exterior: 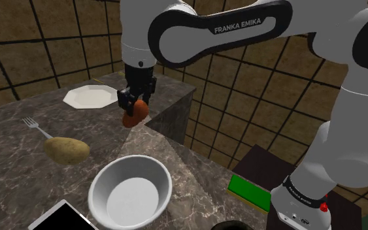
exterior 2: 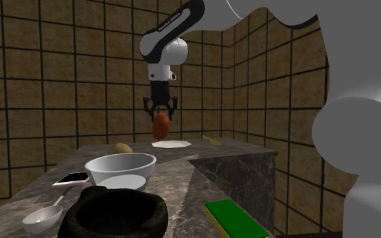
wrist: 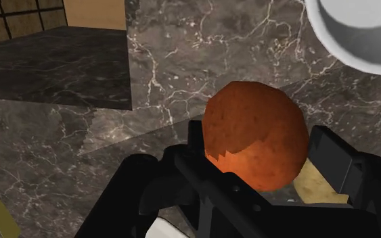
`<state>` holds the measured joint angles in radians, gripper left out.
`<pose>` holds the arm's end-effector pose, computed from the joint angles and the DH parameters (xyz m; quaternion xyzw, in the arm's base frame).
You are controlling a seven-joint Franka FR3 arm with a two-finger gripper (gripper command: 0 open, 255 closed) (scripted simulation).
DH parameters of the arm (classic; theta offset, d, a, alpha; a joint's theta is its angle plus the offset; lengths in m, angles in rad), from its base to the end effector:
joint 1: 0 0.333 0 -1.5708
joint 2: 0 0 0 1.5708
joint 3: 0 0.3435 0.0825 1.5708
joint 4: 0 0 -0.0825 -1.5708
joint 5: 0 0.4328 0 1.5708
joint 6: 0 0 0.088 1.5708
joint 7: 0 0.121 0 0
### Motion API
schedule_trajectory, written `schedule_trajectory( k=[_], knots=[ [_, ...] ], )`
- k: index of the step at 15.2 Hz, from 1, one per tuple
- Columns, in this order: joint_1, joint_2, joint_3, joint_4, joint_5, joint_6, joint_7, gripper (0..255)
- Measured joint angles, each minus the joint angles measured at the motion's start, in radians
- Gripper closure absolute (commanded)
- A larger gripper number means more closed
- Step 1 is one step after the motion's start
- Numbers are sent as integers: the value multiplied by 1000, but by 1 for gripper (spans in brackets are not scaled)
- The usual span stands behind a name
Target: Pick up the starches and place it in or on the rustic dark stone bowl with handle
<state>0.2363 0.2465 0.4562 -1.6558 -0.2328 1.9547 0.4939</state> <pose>0.5591 0.4081 0.4830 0.9891 0.1299 0.0643 0.0241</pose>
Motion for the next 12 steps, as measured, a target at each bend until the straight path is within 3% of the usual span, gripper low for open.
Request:
schedule_trajectory(
  k=[12],
  knots=[
    [45,-370,71,-389,171,53,75,255]
  ],
)
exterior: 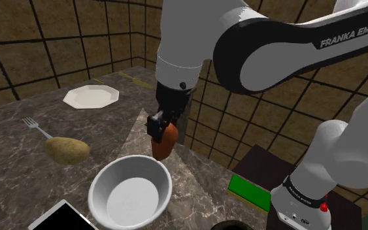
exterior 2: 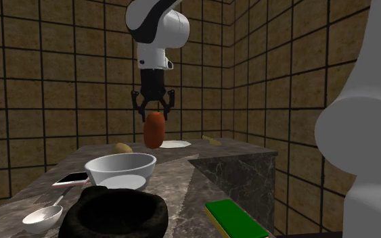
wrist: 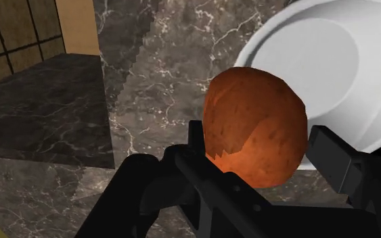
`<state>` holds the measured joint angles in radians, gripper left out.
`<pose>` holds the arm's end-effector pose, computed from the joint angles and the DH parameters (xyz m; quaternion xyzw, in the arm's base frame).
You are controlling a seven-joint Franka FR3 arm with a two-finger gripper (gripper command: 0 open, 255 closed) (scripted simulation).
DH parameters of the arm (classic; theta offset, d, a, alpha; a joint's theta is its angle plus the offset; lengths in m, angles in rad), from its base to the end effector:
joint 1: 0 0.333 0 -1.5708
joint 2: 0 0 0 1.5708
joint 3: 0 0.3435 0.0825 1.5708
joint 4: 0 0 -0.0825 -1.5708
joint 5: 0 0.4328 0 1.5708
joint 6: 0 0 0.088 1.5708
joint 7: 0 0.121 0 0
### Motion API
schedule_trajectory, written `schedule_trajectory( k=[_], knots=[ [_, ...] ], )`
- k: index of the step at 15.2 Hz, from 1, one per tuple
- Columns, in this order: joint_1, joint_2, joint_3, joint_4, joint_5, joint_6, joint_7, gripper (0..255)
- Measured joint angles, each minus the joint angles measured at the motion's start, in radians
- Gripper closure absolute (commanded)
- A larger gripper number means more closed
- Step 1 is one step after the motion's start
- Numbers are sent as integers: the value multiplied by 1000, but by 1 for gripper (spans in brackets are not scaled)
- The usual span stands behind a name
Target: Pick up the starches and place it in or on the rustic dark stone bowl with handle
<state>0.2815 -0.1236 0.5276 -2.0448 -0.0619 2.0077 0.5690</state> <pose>0.3945 0.4186 0.4906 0.9890 0.1309 0.0644 0.0241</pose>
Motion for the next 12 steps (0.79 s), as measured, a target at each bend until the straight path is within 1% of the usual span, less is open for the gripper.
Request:
schedule_trajectory(
  k=[4,9,12],
  knots=[
    [38,-93,26,-85,53,0,38,255],
    [105,-237,58,-185,137,-30,88,255],
    [146,-300,81,-220,178,-53,125,255]
  ],
)
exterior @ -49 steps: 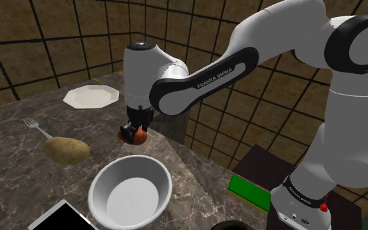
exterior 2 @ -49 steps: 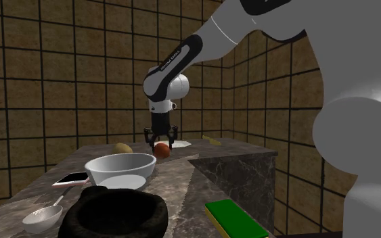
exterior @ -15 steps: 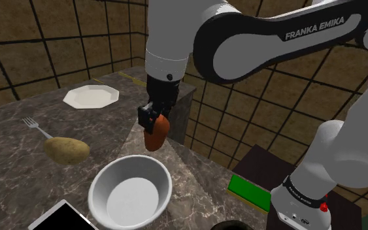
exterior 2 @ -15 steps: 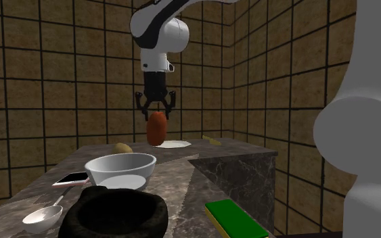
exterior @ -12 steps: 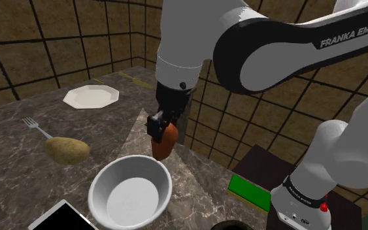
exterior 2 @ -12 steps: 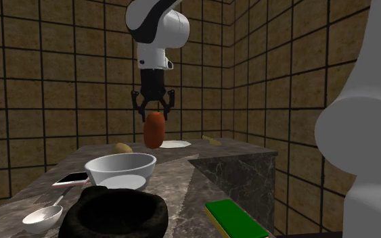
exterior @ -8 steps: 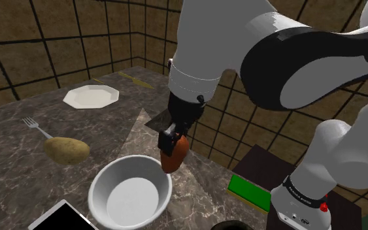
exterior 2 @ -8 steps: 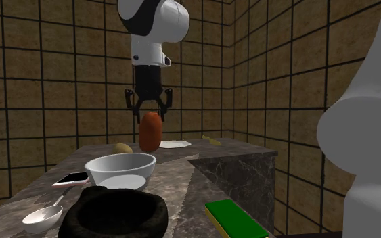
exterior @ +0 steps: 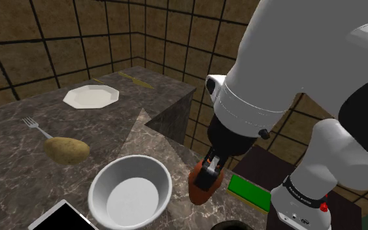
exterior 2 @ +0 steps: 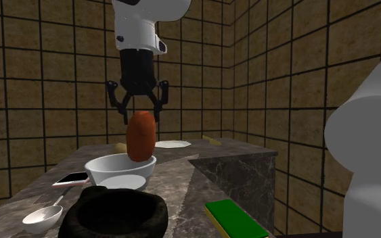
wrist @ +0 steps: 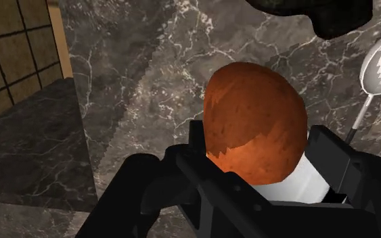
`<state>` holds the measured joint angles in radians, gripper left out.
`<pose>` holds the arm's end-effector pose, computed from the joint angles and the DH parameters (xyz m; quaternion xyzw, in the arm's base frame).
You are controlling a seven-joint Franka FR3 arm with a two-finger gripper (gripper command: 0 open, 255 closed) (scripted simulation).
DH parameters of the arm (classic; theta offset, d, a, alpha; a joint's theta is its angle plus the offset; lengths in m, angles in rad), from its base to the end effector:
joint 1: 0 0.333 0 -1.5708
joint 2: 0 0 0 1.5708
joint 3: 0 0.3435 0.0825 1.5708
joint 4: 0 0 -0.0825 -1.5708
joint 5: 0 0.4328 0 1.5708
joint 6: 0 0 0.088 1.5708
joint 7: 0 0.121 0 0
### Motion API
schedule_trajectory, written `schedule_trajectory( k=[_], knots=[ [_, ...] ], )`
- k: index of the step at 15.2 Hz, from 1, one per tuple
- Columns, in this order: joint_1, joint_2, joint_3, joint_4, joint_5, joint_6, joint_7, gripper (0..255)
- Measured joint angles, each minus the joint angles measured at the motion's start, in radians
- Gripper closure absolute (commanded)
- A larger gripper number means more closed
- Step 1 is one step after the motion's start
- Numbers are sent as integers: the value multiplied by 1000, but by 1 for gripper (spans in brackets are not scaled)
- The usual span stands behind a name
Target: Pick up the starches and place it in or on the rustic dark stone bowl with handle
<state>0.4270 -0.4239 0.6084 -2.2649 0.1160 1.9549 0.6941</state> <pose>0.2257 0.4344 0.4941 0.9890 0.1308 0.0644 0.0244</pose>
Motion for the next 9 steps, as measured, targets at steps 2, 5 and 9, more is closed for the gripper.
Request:
schedule_trajectory(
  k=[2,5,9],
  knots=[
    [31,-48,14,-25,31,-19,26,255],
    [71,-98,44,-43,68,-45,73,255],
    [134,-170,83,-72,124,-80,140,255]
  ],
)
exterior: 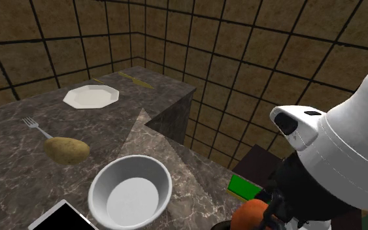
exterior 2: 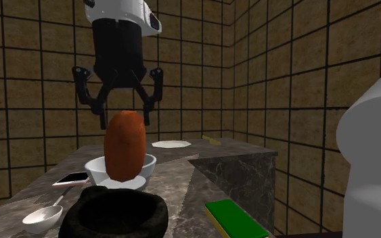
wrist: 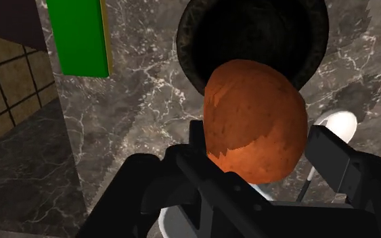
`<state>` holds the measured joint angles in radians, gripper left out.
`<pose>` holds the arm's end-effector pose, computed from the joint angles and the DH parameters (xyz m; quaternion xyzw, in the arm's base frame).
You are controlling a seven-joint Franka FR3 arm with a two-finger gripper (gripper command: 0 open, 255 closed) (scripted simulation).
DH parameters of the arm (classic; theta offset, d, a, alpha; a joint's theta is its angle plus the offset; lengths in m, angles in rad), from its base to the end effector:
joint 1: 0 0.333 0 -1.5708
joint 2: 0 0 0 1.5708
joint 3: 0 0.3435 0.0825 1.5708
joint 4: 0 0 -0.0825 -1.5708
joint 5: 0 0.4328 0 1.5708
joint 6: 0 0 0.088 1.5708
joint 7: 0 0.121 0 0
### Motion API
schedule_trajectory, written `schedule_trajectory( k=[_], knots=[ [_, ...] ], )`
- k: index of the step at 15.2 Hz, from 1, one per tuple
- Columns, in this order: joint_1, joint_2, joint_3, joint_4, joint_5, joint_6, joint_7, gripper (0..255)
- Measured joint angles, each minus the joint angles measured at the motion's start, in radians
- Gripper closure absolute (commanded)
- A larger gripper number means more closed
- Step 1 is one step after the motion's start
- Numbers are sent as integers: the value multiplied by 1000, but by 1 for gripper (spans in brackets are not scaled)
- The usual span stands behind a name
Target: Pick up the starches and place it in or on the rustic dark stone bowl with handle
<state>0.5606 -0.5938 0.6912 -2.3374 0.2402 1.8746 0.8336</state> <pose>0.0987 0.4410 0.4958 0.9891 0.1305 0.0644 0.0243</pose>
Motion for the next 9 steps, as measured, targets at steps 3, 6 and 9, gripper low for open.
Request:
schedule_trajectory(
  k=[3,6,9],
  knots=[
    [38,-36,33,-1,35,-29,52,255],
    [45,-35,55,-26,47,-1,69,255],
    [44,-25,73,-54,53,39,74,255]
  ],
)
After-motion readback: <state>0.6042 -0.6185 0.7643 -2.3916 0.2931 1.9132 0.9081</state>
